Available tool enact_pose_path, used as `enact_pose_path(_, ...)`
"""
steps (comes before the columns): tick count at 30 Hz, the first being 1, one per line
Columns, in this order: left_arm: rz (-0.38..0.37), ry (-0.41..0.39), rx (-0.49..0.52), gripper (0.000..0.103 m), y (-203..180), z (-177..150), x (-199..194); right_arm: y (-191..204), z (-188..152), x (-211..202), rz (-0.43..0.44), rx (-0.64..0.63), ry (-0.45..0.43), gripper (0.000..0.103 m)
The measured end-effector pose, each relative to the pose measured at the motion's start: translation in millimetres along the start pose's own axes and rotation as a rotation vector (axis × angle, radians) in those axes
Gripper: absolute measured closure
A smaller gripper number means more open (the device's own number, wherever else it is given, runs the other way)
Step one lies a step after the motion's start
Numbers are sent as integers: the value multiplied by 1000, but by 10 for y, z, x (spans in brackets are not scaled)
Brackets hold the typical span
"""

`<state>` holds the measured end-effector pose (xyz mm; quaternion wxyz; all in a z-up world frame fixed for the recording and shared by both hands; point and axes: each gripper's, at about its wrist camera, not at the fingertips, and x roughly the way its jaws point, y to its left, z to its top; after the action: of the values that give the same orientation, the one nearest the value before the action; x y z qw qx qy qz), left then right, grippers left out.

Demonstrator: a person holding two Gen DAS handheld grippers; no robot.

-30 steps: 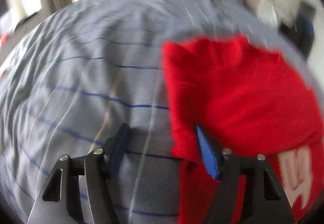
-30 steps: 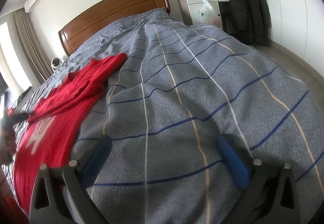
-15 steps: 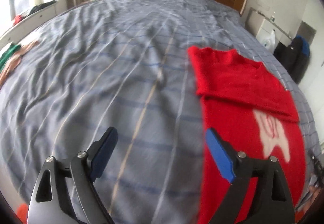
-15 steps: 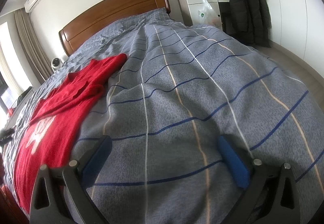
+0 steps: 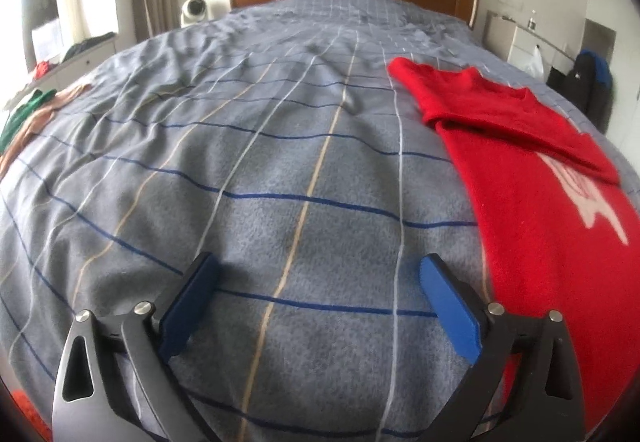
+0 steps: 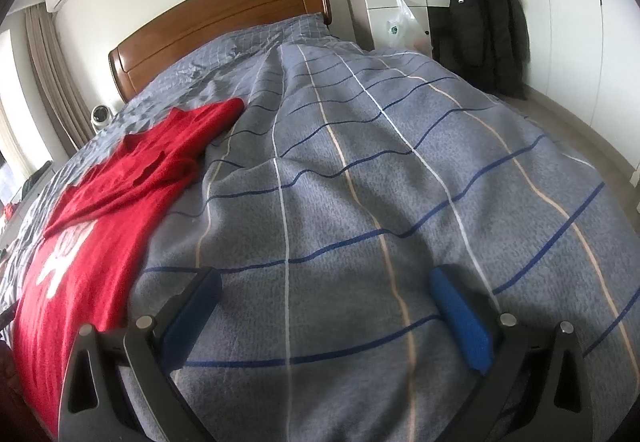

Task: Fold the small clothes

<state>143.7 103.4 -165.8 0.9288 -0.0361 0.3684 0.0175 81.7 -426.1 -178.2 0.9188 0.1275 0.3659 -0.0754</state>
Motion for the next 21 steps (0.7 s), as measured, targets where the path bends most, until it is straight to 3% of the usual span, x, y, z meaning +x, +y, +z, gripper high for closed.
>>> enact_pose_path(21, 20, -23, 18, 1, -19, -53, 20, -26, -8, 6, 19, 7, -9, 0)
